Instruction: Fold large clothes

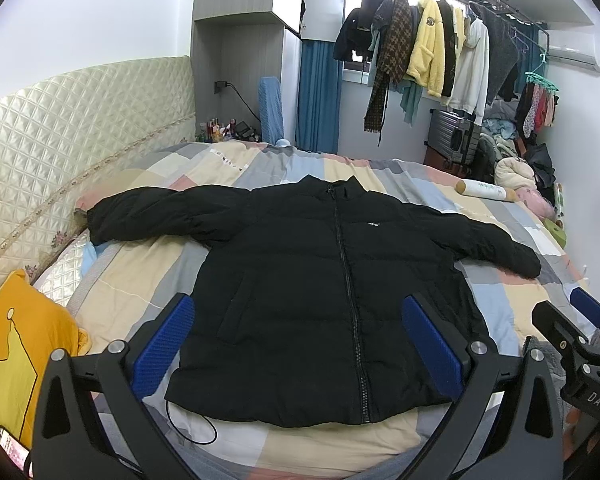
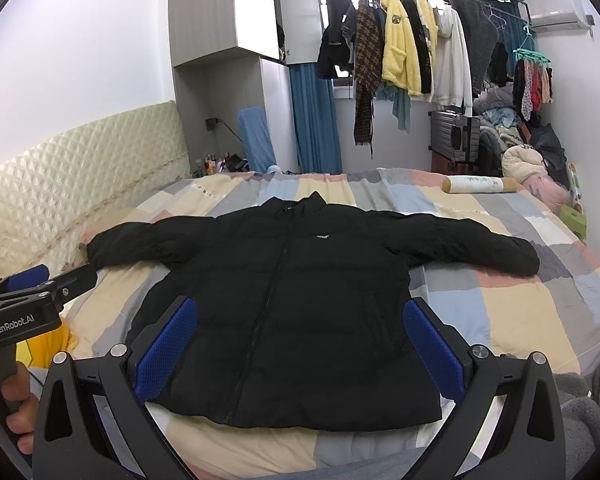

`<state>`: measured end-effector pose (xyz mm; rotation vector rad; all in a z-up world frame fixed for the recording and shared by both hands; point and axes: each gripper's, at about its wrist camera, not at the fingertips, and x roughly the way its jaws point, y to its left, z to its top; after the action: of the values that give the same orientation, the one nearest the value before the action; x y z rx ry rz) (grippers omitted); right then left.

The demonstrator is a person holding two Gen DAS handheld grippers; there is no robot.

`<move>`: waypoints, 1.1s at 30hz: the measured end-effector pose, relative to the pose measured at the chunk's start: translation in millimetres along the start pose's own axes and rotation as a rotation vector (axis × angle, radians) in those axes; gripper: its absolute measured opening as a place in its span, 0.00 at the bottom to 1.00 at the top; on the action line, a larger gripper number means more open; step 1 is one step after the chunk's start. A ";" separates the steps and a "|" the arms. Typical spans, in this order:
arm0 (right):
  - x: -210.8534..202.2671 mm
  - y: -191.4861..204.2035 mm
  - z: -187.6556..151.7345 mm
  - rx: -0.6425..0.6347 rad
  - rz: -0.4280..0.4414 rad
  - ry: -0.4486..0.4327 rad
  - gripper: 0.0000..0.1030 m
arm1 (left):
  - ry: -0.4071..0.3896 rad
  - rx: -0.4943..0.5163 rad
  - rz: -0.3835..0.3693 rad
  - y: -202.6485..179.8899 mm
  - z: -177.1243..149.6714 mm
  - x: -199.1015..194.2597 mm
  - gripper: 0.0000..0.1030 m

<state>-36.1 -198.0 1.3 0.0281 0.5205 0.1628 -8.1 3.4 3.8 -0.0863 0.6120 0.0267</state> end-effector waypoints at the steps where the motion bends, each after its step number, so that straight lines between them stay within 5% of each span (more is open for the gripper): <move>1: 0.1 0.3 0.3 0.000 0.000 0.000 1.00 | 0.001 0.002 0.002 0.8 0.8 0.8 1.00; 33: -6.0 -1.9 3.1 -0.001 -0.024 -0.007 1.00 | -0.004 0.010 0.001 -4.6 -3.5 -1.1 1.00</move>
<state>-39.4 -200.8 6.9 0.0219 0.5139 0.1398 -10.8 -1.4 1.9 -0.0763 0.6077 0.0244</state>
